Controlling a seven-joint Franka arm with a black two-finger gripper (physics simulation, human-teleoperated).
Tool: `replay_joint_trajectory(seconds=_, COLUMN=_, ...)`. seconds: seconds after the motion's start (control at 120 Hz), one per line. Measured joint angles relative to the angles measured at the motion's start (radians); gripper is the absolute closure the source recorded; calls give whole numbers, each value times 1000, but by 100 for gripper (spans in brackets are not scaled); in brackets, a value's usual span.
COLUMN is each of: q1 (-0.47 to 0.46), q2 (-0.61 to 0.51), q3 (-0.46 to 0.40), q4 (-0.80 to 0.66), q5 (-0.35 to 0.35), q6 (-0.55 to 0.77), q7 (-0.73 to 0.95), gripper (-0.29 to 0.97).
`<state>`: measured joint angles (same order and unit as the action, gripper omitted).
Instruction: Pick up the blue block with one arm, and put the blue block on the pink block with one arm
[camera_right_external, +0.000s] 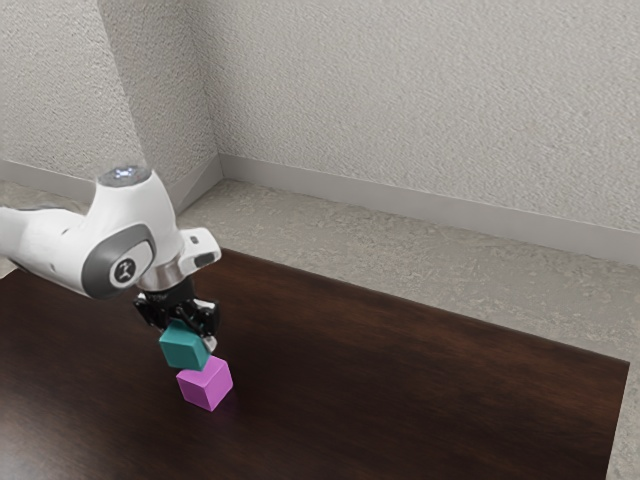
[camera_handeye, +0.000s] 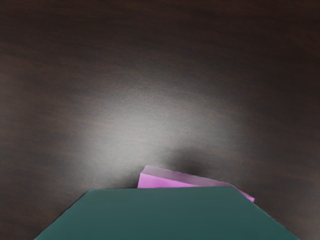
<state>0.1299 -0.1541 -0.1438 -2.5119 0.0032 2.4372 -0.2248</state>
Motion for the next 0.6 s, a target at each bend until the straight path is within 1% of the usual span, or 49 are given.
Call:
replay_joint_trajectory(seconds=0.175, q1=1, q2=21, q3=-1, q4=-1, q5=-5, q6=27, q7=30, gripper=33)
replay_joint_trajectory(seconds=0.6, q1=-11, q2=15, q3=-3, q4=-7, q5=-6, q6=46, q7=108, gripper=33)
